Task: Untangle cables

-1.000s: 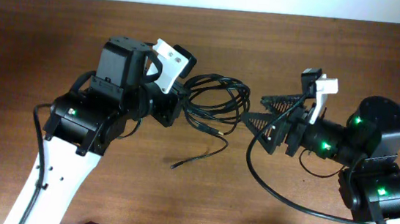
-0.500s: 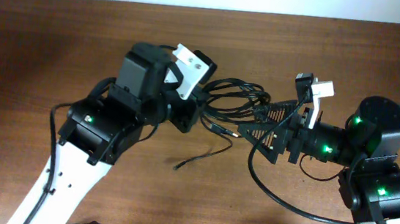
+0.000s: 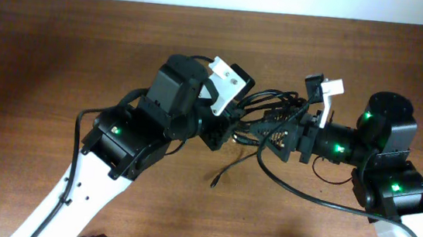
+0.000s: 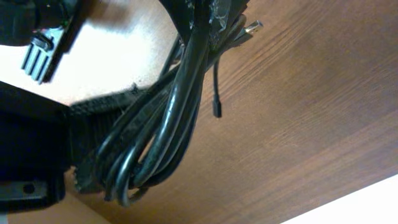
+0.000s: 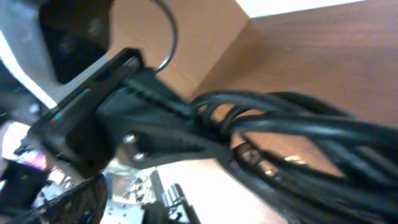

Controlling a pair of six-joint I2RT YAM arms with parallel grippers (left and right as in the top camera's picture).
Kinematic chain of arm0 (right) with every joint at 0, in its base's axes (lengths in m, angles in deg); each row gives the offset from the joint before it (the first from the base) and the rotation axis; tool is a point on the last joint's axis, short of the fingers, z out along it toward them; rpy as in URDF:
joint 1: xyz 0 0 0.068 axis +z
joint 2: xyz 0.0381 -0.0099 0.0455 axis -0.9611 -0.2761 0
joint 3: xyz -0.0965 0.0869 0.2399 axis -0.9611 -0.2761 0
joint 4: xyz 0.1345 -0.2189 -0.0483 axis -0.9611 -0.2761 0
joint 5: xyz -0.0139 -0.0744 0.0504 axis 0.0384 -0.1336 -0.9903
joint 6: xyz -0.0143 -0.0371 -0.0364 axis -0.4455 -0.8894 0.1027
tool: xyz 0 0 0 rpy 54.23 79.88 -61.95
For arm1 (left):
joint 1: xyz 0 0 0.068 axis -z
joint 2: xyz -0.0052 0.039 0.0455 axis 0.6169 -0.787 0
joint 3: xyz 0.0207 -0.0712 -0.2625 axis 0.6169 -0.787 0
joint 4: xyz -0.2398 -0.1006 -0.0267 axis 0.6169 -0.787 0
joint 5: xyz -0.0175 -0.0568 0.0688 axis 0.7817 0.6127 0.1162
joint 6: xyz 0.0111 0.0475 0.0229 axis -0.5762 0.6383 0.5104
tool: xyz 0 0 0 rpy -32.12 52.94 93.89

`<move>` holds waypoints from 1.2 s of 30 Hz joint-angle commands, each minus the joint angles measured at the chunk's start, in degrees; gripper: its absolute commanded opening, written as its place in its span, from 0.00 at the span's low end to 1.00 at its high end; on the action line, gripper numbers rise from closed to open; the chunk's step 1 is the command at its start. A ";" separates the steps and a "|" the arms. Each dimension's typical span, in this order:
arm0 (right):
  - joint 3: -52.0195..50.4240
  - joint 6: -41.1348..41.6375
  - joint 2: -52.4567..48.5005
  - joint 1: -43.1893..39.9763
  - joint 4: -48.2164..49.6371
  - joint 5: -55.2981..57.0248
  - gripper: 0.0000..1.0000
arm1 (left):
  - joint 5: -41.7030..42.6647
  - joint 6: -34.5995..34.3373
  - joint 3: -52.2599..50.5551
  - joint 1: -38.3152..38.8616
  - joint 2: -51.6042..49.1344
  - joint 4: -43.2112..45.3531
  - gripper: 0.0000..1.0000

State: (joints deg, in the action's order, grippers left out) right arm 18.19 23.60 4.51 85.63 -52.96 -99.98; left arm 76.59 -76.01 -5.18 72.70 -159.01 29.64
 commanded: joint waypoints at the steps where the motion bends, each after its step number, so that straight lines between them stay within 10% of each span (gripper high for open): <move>1: 0.22 -1.60 -0.09 -0.15 -0.87 7.65 0.76 | 5.60 -0.76 0.57 0.39 0.09 0.33 0.00; 5: 0.22 -1.57 -0.11 -0.15 -1.95 11.98 0.56 | 5.66 -0.76 0.57 0.39 0.09 0.33 0.00; 22: 0.22 -1.53 -1.44 -0.09 -3.26 14.58 0.56 | 9.70 -0.74 0.57 4.11 0.07 2.89 0.00; 24: 0.22 -1.53 -1.44 -0.09 -3.26 14.60 0.49 | 9.70 -0.74 0.57 4.83 0.07 3.50 0.00; 28: 0.22 -1.53 -1.44 -0.11 -3.43 14.62 0.04 | 9.68 -0.74 0.57 5.53 0.07 3.96 0.00; 36: 0.22 -1.53 -0.90 -0.13 -3.13 11.89 0.04 | 3.85 -0.74 0.57 5.53 0.02 2.34 0.00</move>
State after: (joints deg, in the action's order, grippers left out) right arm 18.19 22.53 3.33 85.65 -56.66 -86.04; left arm 83.41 -76.43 -5.18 77.69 -159.01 32.92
